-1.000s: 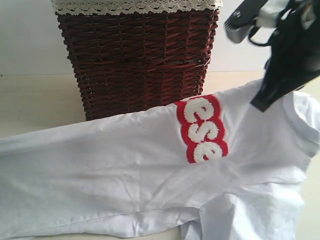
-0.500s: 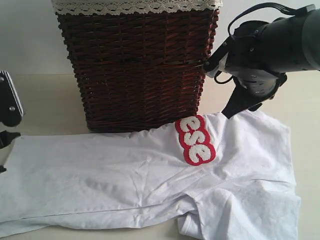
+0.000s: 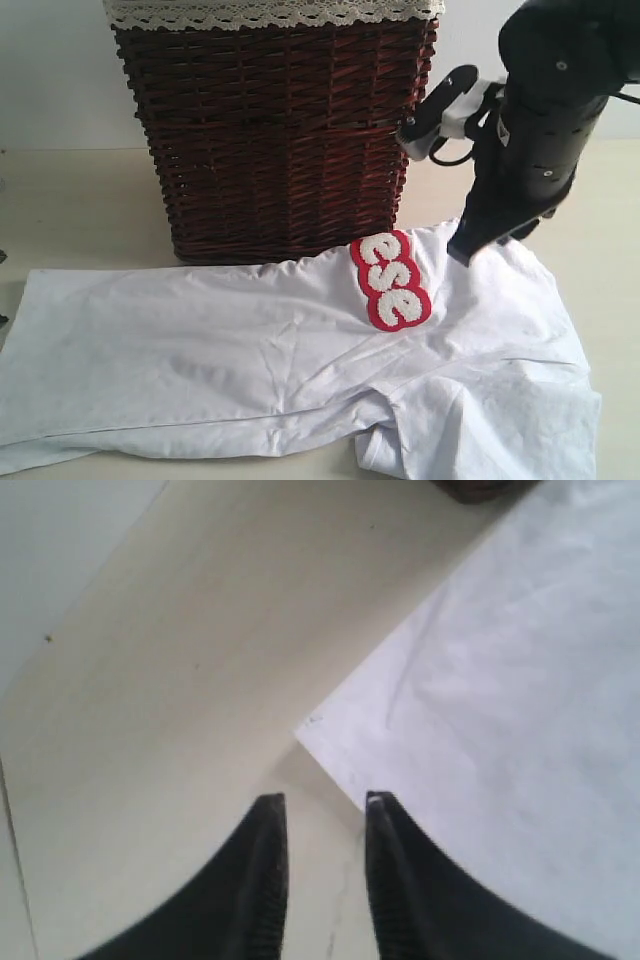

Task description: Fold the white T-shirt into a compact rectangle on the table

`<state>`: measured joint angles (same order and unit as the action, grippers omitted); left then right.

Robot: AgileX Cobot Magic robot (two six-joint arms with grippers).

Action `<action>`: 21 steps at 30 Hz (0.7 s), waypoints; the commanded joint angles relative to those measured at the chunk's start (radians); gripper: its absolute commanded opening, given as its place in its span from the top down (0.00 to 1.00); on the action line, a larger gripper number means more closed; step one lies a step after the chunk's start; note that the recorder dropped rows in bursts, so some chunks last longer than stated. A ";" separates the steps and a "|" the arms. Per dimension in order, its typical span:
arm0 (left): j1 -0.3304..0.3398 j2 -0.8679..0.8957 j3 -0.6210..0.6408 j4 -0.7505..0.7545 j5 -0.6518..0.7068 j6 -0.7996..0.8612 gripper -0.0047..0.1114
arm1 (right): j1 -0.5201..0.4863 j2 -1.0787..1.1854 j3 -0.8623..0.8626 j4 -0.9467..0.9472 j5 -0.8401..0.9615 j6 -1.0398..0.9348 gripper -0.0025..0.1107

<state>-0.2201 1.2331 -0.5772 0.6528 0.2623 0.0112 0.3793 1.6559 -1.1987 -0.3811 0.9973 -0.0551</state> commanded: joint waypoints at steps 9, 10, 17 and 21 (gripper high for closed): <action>-0.244 -0.203 0.080 -0.486 0.085 0.293 0.85 | -0.003 -0.112 0.280 0.407 0.130 -0.278 0.62; -0.272 -0.210 0.080 -0.500 0.095 0.296 0.85 | -0.001 -0.125 0.309 0.407 0.099 -0.257 0.60; -0.455 -0.211 0.080 -0.618 0.157 0.296 0.85 | 0.141 -0.226 0.602 0.453 -0.211 -0.219 0.56; -0.455 -0.211 0.080 -0.621 0.169 0.296 0.85 | 0.259 -0.243 0.617 0.457 -0.192 -0.130 0.52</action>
<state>-0.6687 1.0256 -0.5003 0.0443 0.4247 0.3064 0.5929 1.4349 -0.5852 0.0723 0.8124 -0.2170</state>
